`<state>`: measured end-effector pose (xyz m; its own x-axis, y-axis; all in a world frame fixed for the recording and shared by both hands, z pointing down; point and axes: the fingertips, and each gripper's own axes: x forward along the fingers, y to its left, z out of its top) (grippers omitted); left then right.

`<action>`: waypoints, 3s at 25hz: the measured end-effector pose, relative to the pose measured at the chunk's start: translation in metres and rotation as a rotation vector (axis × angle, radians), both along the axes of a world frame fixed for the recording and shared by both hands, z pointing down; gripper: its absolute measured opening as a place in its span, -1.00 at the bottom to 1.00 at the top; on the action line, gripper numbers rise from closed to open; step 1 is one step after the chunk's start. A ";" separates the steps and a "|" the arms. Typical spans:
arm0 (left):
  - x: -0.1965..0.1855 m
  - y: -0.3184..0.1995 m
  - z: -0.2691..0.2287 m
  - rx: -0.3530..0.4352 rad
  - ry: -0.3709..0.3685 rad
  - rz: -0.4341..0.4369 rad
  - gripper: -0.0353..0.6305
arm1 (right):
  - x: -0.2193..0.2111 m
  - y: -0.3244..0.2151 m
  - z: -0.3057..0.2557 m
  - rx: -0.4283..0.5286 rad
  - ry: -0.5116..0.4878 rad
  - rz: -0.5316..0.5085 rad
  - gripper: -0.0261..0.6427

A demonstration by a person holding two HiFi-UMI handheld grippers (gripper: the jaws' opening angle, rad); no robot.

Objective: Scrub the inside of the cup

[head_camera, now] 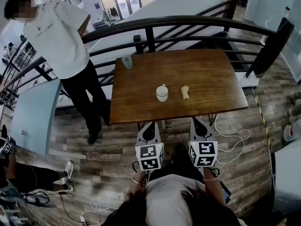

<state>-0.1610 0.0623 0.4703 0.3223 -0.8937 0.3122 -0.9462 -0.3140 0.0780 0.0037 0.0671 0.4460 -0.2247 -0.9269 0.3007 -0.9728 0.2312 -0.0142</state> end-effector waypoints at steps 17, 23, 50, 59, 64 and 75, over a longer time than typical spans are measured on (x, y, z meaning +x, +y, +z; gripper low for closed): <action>0.038 -0.070 0.018 -0.010 -0.015 -0.004 -0.87 | 0.025 -0.068 0.020 -0.050 -0.032 -0.059 -0.82; 0.048 -0.104 0.027 -0.034 -0.021 -0.044 -0.87 | 0.039 -0.107 0.033 -0.102 -0.030 -0.098 -0.81; 0.076 -0.166 0.100 -0.157 -0.052 -0.160 -0.37 | 0.056 -0.200 0.106 -0.302 -0.020 -0.295 -0.56; 0.070 -0.187 0.127 -0.198 -0.056 -0.132 -0.10 | 0.049 -0.226 0.126 -0.349 -0.009 -0.267 -0.44; 0.064 -0.198 0.143 -0.231 -0.043 -0.125 -0.01 | 0.044 -0.237 0.140 -0.384 -0.005 -0.258 -0.37; 0.060 -0.218 0.180 -0.290 -0.026 -0.101 0.22 | 0.034 -0.252 0.181 -0.481 0.004 -0.229 -0.25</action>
